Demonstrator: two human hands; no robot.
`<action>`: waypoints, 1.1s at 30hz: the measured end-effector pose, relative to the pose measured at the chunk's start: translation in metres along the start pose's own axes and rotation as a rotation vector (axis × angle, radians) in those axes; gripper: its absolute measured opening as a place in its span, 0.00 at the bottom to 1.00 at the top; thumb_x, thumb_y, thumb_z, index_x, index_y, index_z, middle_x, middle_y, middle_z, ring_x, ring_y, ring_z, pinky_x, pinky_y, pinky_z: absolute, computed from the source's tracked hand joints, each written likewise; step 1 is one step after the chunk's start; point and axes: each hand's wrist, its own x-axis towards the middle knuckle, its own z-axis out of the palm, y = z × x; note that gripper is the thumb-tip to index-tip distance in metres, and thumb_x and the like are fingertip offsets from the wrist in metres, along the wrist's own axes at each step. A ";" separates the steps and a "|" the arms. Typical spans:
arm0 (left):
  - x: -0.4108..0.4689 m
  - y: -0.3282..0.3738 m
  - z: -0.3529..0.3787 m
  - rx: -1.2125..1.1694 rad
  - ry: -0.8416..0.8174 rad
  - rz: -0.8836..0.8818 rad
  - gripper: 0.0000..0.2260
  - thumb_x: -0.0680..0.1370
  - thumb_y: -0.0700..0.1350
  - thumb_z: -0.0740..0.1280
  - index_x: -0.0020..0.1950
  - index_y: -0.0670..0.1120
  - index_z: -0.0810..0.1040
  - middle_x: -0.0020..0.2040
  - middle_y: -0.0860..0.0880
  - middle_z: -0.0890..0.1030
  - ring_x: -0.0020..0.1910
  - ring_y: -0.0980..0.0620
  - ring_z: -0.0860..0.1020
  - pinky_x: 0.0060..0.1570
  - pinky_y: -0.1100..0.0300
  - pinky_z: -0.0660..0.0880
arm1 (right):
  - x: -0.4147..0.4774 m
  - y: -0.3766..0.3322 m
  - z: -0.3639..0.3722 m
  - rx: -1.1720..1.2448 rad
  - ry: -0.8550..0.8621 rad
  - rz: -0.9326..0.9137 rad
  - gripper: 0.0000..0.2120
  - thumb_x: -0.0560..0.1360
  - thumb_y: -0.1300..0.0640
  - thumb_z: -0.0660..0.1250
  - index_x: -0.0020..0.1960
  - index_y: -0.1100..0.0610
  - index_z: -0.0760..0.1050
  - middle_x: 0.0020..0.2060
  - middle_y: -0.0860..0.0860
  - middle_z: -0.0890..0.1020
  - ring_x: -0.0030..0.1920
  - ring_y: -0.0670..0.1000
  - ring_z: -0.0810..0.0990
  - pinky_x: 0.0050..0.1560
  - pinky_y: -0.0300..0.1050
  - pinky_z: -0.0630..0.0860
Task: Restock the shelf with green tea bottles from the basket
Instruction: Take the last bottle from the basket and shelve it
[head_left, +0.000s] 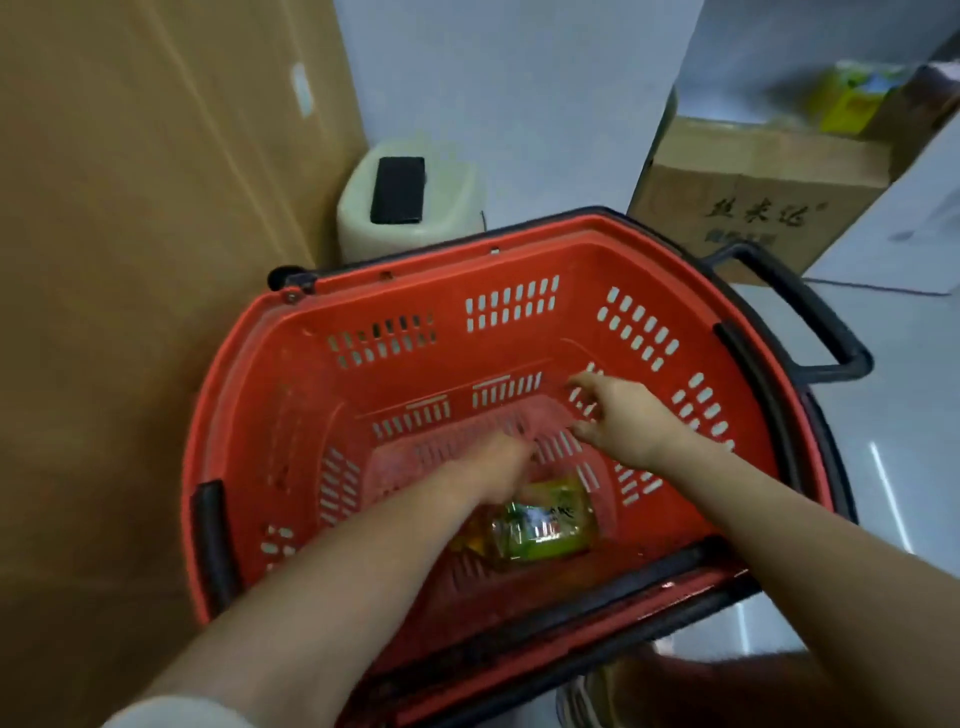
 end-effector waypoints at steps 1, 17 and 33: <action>0.013 0.000 0.018 0.026 -0.069 0.029 0.34 0.71 0.56 0.72 0.71 0.43 0.66 0.67 0.40 0.72 0.65 0.41 0.71 0.60 0.54 0.68 | 0.005 0.006 0.005 -0.004 -0.035 0.020 0.28 0.73 0.55 0.69 0.71 0.55 0.65 0.64 0.57 0.76 0.62 0.57 0.75 0.60 0.47 0.71; -0.024 -0.028 -0.011 0.142 -0.005 -0.129 0.52 0.60 0.59 0.77 0.75 0.46 0.53 0.69 0.45 0.66 0.68 0.42 0.66 0.65 0.52 0.68 | 0.011 -0.003 0.028 -0.136 -0.376 -0.128 0.65 0.58 0.38 0.78 0.77 0.55 0.37 0.77 0.53 0.43 0.77 0.56 0.44 0.76 0.49 0.50; -0.350 0.027 -0.161 0.012 1.398 -0.192 0.34 0.64 0.57 0.71 0.68 0.49 0.69 0.64 0.47 0.71 0.63 0.50 0.68 0.66 0.61 0.61 | -0.109 -0.210 -0.091 0.290 0.541 -0.500 0.48 0.51 0.29 0.70 0.64 0.53 0.67 0.52 0.50 0.75 0.56 0.53 0.71 0.59 0.47 0.69</action>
